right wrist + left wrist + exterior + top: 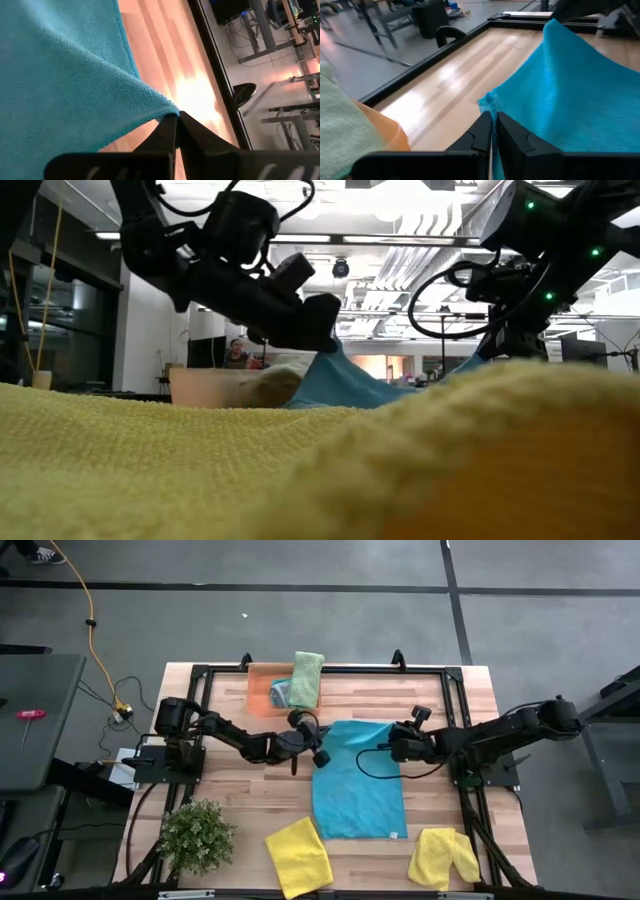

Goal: Fold microfiber towels
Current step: Fold the blue microfiber cloth on the table

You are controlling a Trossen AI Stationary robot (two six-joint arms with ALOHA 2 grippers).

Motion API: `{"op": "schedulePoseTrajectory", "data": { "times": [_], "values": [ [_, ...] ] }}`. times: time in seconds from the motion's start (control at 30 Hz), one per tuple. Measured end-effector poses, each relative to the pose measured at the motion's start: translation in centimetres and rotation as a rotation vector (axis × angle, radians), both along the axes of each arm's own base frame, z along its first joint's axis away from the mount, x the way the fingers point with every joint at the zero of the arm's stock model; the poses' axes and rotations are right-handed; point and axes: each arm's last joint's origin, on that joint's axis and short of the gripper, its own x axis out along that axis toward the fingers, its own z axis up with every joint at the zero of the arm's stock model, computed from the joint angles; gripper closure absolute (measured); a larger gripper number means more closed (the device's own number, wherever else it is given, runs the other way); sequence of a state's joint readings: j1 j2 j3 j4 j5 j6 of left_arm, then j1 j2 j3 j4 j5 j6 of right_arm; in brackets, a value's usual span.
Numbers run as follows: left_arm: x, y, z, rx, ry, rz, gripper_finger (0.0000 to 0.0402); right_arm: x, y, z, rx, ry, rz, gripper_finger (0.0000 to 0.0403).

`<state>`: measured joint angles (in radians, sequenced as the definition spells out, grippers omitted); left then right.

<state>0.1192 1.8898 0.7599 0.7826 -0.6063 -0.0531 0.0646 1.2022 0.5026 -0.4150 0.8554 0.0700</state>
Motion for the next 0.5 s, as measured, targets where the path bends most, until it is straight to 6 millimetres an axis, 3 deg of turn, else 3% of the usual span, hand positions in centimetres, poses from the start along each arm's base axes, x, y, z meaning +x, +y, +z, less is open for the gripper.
{"op": "schedulePoseTrajectory", "data": {
  "times": [0.5],
  "values": [
    [0.05,0.31,0.13,0.109,0.114,0.094,0.0339,-0.15,-0.99,0.01,-0.016,0.001,-0.064,0.0393]
  ]
}}
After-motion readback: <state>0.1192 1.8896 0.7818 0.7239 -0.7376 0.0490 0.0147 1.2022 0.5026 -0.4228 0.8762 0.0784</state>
